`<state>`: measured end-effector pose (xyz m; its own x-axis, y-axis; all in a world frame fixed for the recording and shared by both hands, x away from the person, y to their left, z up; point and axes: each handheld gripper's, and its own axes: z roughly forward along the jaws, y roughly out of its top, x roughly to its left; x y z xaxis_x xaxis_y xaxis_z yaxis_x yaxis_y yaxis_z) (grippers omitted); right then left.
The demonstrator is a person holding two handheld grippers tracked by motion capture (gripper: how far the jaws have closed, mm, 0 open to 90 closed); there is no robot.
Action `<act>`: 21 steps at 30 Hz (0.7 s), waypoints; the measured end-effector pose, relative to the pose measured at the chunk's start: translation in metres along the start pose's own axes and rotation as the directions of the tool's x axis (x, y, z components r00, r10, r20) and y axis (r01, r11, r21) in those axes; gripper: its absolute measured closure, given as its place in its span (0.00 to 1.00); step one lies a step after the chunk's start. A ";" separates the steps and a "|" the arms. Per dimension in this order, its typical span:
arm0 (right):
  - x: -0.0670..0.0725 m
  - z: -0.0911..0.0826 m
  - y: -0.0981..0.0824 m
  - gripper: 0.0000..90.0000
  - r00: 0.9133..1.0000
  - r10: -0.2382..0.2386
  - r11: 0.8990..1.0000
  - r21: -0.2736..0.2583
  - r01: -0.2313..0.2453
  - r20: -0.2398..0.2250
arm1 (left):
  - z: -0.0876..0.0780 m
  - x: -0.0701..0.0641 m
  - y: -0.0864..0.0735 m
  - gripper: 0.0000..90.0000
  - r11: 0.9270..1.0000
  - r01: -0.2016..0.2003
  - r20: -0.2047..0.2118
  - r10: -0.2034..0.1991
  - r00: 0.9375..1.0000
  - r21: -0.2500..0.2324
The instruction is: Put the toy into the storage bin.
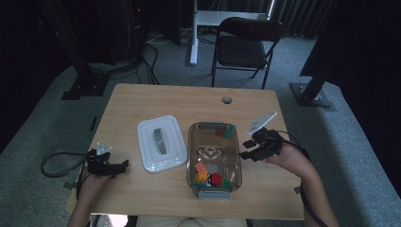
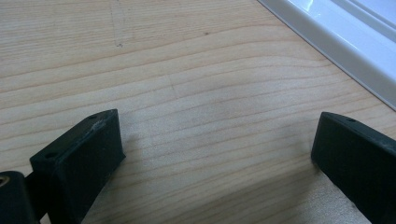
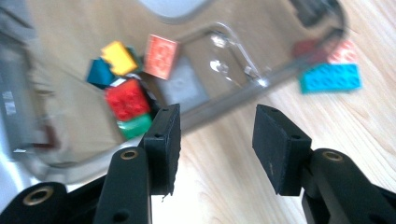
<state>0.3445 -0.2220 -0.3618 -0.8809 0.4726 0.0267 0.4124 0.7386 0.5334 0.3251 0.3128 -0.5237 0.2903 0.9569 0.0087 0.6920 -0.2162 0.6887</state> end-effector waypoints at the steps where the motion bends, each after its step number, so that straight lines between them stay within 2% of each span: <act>1: -0.004 0.001 -0.003 0.57 1.000 0.014 1.000 -0.003 -0.014 0.003 | 0.000 0.000 0.000 0.03 1.000 0.001 0.000 -0.001 1.000 -0.001; 8: -0.033 0.013 -0.018 0.54 0.993 0.116 0.993 -0.018 -0.115 0.016 | 0.000 0.000 0.000 0.03 1.000 -0.001 -0.001 0.001 1.000 -0.002; 15: -0.059 0.031 -0.027 0.54 0.985 0.170 0.985 -0.047 -0.169 0.030 | 0.000 0.000 0.000 0.03 1.000 -0.001 0.000 0.001 1.000 -0.001; 18: -0.073 0.039 -0.027 0.54 0.975 0.217 0.975 -0.049 -0.215 0.048 | 0.000 0.000 0.000 0.03 1.000 -0.001 0.000 0.001 1.000 0.000; 21: -0.088 0.048 -0.028 0.54 0.965 0.260 0.965 -0.053 -0.258 0.046 | 0.000 0.000 0.000 0.03 1.000 -0.001 0.000 0.001 1.000 0.000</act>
<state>0.4216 -0.2611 -0.4196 -0.7317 0.6699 0.1256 0.6123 0.5652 0.5529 0.3251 0.3129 -0.5237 0.2907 0.9568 0.0094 0.6915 -0.2169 0.6891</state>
